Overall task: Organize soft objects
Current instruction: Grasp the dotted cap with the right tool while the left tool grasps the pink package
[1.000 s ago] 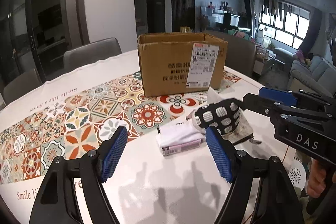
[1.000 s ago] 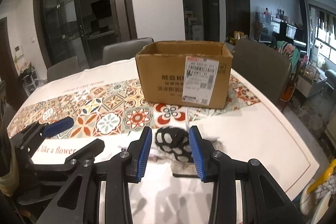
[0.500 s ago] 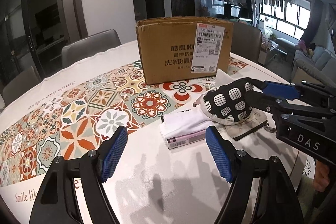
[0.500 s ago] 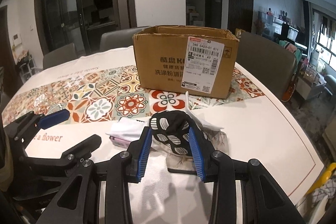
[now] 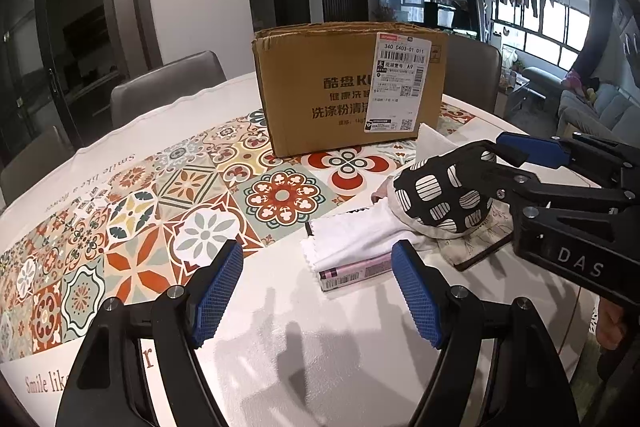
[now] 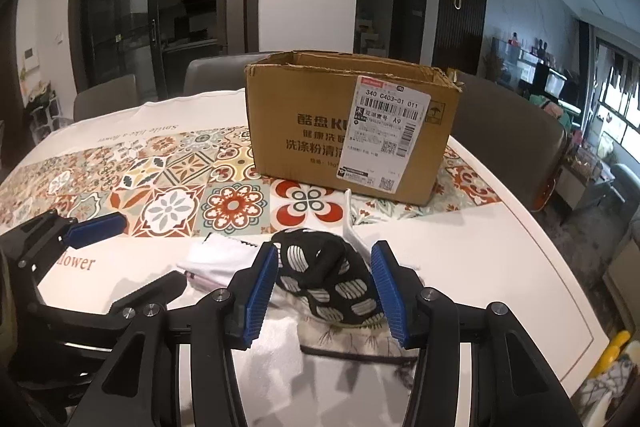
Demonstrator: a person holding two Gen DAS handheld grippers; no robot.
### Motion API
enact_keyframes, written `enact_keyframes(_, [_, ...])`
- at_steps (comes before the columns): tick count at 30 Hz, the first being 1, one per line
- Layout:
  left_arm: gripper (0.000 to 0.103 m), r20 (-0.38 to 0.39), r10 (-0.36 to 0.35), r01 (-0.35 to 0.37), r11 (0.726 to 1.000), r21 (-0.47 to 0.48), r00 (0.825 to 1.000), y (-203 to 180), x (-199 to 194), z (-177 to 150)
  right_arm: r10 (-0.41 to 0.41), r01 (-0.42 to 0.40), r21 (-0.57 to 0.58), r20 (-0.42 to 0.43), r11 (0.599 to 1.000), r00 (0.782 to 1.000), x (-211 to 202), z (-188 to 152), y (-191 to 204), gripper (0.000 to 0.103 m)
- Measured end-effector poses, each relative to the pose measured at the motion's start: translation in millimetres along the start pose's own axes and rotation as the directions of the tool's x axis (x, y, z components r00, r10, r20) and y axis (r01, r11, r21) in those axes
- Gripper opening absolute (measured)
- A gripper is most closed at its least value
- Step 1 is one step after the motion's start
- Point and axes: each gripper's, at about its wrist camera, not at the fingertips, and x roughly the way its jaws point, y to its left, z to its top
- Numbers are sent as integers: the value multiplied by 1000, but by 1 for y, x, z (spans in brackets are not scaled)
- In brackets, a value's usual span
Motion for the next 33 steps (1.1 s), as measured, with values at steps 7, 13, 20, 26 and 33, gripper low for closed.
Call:
enact_keyframes(7, [76,-13,-17,16,1000,-10,1000,0,8,1,20,-19,6,-15,1000,1000,10,1,0,50])
enact_keyframes(13, [74,-25,-32,32,999,-21,999,0,17,0,12,-12,8,-21,1000,1000,16,-1,0,50])
enact_keyframes(20, [70,-55,-51,49,998,-48,997,3,31,-2,0,0,1,-31,1000,1000,19,-3,1,46])
enact_keyframes(26, [65,-69,-65,61,997,-55,996,0,41,-2,-22,22,-2,-33,1000,999,20,-3,-1,34])
enact_keyframes(33, [52,-97,-91,84,994,-73,991,-2,53,0,-35,34,-18,-33,999,999,18,-4,0,31])
